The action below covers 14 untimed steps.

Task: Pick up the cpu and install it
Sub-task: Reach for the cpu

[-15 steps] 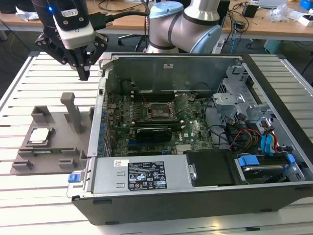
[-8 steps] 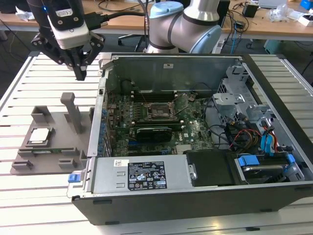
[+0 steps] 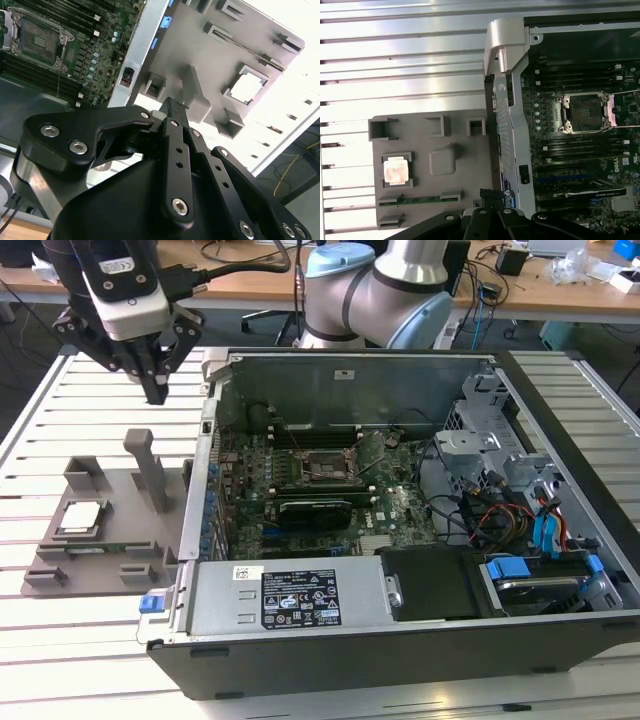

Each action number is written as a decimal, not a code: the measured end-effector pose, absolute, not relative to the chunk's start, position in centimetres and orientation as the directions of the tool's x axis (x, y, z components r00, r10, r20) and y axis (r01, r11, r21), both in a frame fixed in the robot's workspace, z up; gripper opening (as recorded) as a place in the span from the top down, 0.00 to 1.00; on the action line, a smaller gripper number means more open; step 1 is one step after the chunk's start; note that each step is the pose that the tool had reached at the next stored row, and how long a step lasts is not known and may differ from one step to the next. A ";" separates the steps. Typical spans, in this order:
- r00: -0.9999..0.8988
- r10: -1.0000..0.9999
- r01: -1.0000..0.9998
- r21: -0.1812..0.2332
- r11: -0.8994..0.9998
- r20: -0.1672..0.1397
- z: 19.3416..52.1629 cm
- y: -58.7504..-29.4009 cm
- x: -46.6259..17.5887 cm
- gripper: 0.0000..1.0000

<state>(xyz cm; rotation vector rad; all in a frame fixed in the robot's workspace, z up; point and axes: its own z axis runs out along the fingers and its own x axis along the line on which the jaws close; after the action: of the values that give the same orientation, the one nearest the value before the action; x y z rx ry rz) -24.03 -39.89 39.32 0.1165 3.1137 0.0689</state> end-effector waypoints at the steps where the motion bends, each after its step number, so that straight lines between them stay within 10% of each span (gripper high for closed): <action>1: -0.997 0.075 0.074 0.045 0.996 -0.023 39.3 -39.9 -24.2 0.89; 14: -0.997 0.075 0.074 0.045 0.996 -0.023 39.3 -39.9 -26.5 0.89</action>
<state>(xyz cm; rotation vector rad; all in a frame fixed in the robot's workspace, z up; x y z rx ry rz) -26.48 -39.89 39.31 0.1165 3.1136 0.0689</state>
